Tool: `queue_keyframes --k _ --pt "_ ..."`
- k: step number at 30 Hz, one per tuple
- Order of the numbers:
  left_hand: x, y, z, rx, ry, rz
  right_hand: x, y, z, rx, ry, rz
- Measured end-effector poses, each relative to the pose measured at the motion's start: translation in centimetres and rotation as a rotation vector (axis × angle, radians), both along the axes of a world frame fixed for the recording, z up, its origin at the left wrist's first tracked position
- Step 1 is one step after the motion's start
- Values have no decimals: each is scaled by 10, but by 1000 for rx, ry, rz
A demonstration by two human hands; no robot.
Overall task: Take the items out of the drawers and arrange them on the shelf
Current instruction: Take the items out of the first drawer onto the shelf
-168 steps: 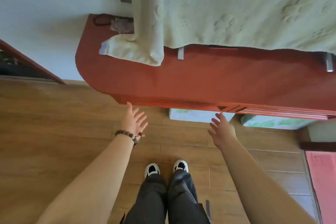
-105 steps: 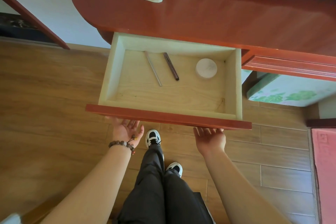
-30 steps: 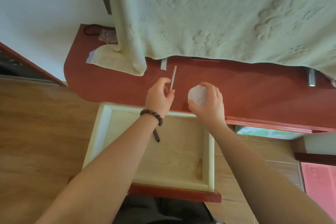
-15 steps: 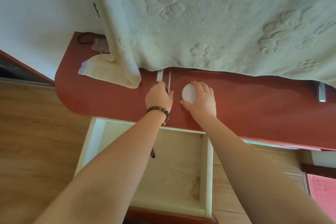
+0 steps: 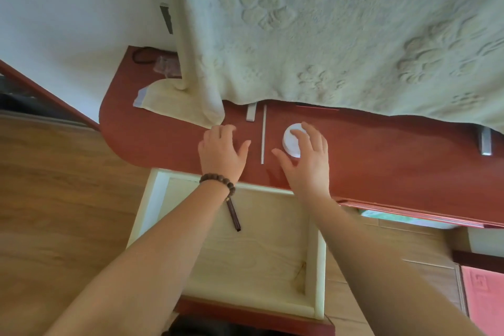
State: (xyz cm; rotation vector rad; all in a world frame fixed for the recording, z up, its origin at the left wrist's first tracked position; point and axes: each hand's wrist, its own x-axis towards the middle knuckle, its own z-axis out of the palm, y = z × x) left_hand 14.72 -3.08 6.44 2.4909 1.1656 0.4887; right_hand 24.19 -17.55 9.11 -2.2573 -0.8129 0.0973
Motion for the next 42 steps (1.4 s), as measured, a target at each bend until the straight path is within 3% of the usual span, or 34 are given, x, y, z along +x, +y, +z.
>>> queue_keyframes --k 2,4,8,12,17,22,27,35,39,42 --pt "-18 6 -9 -37 159 -73 -34 -6 -1 130 -94 56" --pt "-32 10 -18 -69 330 -153 -68 -13 -12 109 -72 181" --pt "-44 11 -30 -5 515 -238 -112 -13 -52 -261 168 255" --pt "-40 16 -34 -5 574 -266 -130 12 -89 -558 355 181" --pt "-39 15 -35 -26 576 -276 -141 33 -114 -662 411 94" --pt "-40 17 -37 -22 581 -272 -143 35 -116 -649 390 33" --pt "-40 17 -35 -33 590 -268 -138 -10 -78 -552 382 3" --pt "-38 16 -34 -19 644 -252 -50 -48 13 -82 137 -336" --pt "-37 16 -32 -26 657 -251 19 -28 7 -152 186 -530" --pt "-36 16 -32 -21 667 -249 41 -18 -8 -216 220 -552"
